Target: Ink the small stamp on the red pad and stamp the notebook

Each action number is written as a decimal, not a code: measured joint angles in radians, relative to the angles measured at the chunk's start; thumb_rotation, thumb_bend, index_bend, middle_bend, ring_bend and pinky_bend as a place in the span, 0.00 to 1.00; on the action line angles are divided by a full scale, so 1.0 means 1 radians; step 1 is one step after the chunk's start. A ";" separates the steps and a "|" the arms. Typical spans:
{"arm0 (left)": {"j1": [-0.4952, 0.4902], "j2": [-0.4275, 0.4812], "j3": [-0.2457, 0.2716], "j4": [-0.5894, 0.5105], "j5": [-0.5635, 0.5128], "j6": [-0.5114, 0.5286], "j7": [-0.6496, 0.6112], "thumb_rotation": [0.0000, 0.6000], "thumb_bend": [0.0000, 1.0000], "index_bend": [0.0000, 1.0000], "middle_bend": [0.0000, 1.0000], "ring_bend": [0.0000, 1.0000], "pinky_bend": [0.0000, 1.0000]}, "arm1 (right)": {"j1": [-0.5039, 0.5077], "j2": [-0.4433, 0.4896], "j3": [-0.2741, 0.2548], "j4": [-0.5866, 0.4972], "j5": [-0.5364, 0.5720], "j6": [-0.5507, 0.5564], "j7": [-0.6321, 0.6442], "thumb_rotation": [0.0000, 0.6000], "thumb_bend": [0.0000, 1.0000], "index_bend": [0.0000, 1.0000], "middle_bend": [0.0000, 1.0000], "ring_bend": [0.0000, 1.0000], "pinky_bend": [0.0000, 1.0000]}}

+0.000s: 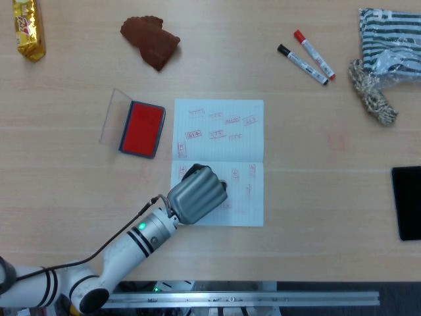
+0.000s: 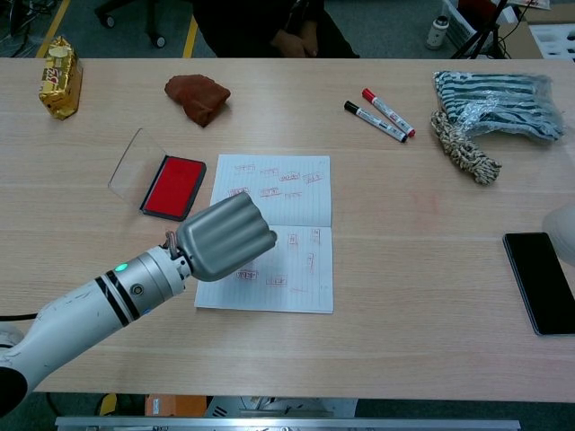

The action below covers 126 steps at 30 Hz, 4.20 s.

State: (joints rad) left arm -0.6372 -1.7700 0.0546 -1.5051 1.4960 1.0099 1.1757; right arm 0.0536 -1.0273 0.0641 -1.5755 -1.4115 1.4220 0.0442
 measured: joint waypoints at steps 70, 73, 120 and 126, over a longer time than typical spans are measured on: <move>-0.030 0.012 -0.014 -0.102 -0.094 -0.007 0.043 1.00 0.28 0.57 1.00 1.00 1.00 | -0.023 -0.001 0.007 0.022 0.003 0.012 0.030 1.00 0.29 0.41 0.41 0.34 0.43; -0.032 -0.019 -0.014 -0.069 -0.105 -0.011 0.059 1.00 0.28 0.57 1.00 1.00 1.00 | -0.023 0.000 0.006 0.019 0.004 0.010 0.026 1.00 0.29 0.41 0.41 0.34 0.43; -0.031 -0.114 0.008 0.069 -0.161 -0.020 0.046 1.00 0.28 0.57 1.00 1.00 1.00 | -0.029 0.004 0.009 0.011 0.016 0.010 0.013 1.00 0.29 0.41 0.41 0.34 0.43; -0.033 -0.063 0.001 0.011 -0.142 0.008 0.040 1.00 0.28 0.57 1.00 1.00 1.00 | -0.032 0.000 0.008 0.016 0.016 0.013 0.023 1.00 0.29 0.41 0.41 0.34 0.43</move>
State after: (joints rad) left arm -0.6700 -1.8326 0.0555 -1.4938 1.3544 1.0180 1.2155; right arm 0.0216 -1.0274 0.0726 -1.5593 -1.3959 1.4350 0.0676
